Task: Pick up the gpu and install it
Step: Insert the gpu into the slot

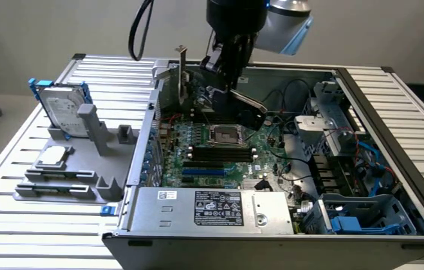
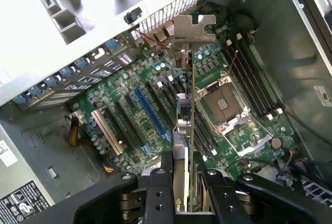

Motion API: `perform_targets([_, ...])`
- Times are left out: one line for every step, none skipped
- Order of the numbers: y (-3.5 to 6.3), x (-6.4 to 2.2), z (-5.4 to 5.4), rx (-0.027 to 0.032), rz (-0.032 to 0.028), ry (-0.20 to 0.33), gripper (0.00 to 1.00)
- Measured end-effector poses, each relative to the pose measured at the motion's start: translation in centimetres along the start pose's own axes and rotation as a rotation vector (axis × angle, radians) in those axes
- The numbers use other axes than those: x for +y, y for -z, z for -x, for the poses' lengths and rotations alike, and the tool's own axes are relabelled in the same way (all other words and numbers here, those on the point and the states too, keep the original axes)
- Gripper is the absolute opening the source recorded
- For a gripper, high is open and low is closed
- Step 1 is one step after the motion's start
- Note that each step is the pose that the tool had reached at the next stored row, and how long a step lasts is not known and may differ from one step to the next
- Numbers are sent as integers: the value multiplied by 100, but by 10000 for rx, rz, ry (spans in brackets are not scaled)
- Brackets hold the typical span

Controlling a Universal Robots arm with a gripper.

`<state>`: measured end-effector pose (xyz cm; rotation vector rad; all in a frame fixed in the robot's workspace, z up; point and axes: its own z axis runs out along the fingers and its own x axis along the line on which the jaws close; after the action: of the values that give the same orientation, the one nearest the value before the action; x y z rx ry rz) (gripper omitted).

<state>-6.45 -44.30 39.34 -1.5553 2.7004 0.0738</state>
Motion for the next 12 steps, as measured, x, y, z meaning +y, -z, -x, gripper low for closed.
perform_targets([-7, 0, 0, 5, 8, 181, 26])
perform_targets([-14, -1, -1, 10, 16, 359, 26])
perform_targets([-24, -1, -1, 16, 25, 556, 26])
perform_targets([-34, -1, -2, 20, 33, 736, 26])
perform_targets([-45, -1, -2, 26, 41, 915, 26])
perform_targets([-55, -2, -2, 32, 49, 1101, 26])
perform_targets([-66, -2, -3, 37, 57, 1279, 26])
perform_targets([-76, -2, -3, 42, 65, 1460, 26])
perform_targets([-87, -3, -4, 47, 73, 1638, 26])
perform_targets([-97, -3, -4, 53, 81, 1819, 26])
perform_targets([-107, -3, -5, 58, 89, 1993, 26])
perform_targets([-118, -3, -5, 63, 97, 2177, 26])
